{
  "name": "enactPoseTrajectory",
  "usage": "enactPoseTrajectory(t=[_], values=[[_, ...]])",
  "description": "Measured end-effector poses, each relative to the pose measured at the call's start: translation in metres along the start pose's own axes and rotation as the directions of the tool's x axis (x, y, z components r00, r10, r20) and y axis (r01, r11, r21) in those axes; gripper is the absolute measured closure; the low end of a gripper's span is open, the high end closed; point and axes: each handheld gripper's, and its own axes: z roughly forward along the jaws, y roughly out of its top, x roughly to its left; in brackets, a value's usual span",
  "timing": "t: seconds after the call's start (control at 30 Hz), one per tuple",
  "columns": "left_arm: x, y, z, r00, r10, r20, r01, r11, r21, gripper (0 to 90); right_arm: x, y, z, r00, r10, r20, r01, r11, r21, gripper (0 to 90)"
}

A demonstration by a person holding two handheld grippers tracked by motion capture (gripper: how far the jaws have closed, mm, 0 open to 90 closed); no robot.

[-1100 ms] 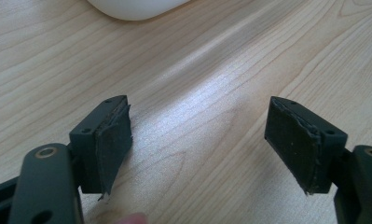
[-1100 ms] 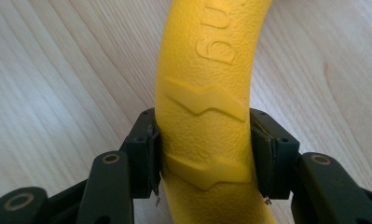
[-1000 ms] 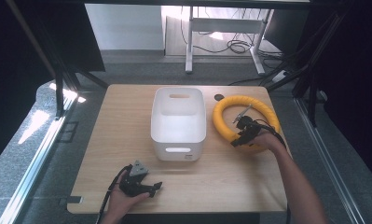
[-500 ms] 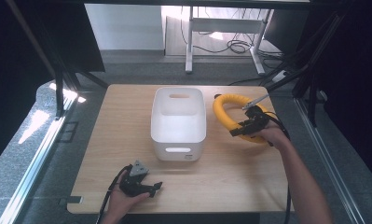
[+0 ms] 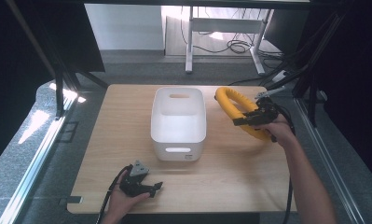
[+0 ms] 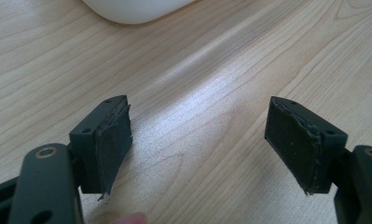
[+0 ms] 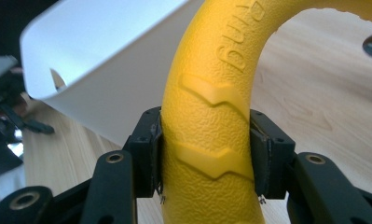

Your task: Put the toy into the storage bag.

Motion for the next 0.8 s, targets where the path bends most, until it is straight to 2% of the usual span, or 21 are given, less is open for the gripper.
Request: enactPoseTrajectory(t=[0.33,0.5,0.8], values=[[-0.001,0.000,0.001,1.0000,0.002,0.002,-0.002,1.0000,-0.001,23.0,0.003,0.003,-0.019,0.9999,0.008,-0.010,-0.009,0.993,-0.118,52.4],[-0.001,0.000,0.000,1.0000,0.003,-0.001,-0.003,1.0000,0.001,23.0,0.005,0.004,-0.028,0.9996,0.012,-0.027,-0.017,0.983,-0.181,52.4],[-0.001,0.000,0.001,1.0000,0.008,0.002,-0.008,1.0000,0.003,23.0,0.009,0.007,-0.037,0.9995,0.006,-0.032,-0.013,0.976,-0.219,52.4]])
